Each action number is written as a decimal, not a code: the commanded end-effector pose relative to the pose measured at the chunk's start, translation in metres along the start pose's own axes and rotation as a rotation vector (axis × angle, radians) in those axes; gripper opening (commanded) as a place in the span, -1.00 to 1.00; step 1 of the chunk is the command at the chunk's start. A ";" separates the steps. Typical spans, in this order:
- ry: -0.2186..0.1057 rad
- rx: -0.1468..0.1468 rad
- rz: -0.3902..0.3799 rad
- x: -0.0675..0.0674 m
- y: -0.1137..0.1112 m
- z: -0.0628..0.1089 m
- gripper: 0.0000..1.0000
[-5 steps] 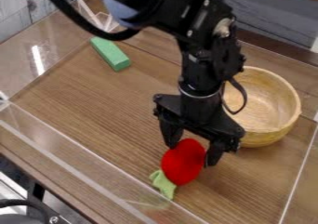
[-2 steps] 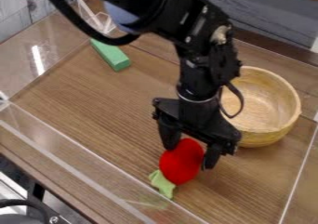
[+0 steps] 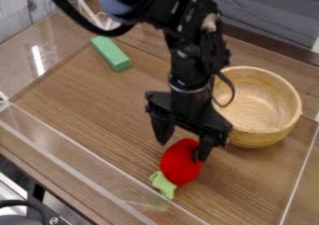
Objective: Move the red object to the right side of the table
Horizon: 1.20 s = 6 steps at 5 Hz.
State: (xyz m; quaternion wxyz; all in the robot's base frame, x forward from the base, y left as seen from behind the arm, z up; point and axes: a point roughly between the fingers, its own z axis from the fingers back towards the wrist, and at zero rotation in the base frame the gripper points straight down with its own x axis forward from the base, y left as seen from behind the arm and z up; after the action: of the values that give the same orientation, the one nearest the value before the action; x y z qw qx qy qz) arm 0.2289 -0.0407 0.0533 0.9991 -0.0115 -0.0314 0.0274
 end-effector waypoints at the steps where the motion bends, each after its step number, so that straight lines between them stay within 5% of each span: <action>1: -0.027 -0.008 -0.028 0.014 0.002 0.008 1.00; 3: -0.017 -0.006 -0.031 0.017 -0.009 -0.009 1.00; 4: -0.016 -0.012 -0.062 0.016 -0.010 -0.018 -1.00; 6: -0.058 -0.012 -0.102 0.008 -0.052 0.017 -1.00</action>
State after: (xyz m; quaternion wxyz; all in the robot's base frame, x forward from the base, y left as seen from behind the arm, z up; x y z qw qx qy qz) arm 0.2318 -0.0886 0.0586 0.9991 -0.0076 -0.0348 -0.0229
